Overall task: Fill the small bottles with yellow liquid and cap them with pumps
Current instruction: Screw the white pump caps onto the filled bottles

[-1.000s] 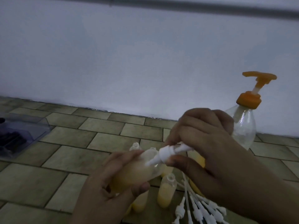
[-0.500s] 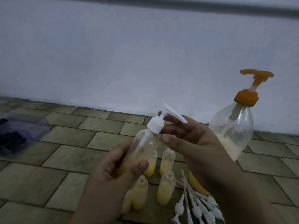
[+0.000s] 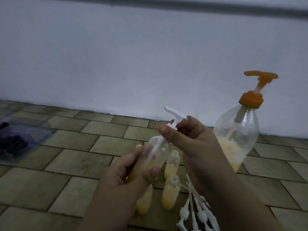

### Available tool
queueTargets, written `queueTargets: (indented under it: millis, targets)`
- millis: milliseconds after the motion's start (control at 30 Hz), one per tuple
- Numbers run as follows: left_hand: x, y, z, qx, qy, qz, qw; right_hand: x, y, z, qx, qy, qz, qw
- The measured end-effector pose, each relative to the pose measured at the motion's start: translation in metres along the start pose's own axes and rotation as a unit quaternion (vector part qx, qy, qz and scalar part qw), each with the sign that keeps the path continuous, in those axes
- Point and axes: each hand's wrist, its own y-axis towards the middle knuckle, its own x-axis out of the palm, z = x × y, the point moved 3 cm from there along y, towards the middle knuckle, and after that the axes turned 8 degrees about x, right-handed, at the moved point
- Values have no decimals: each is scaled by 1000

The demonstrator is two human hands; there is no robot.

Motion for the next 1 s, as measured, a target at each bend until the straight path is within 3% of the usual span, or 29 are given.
queueTargets:
  millis: [200,433,633,833,1000]
  targets:
    - [3,-2,6,-20,-34,-21,999,1,-1,-4,16,79,-59,995]
    - [6,-3,2,-42,-42,-20,998,4,-1,6,17,20,22,999]
    - [6,-3,7,-52,-69,-21,996,0,1,8,59,57,-40,996]
    - [11,-4,10,-51,-83,-30,995,4,0,11,33,98,-6,995]
    - [9,-2,9,-64,-103,-17,993,2,1,5,63,94,-52,992]
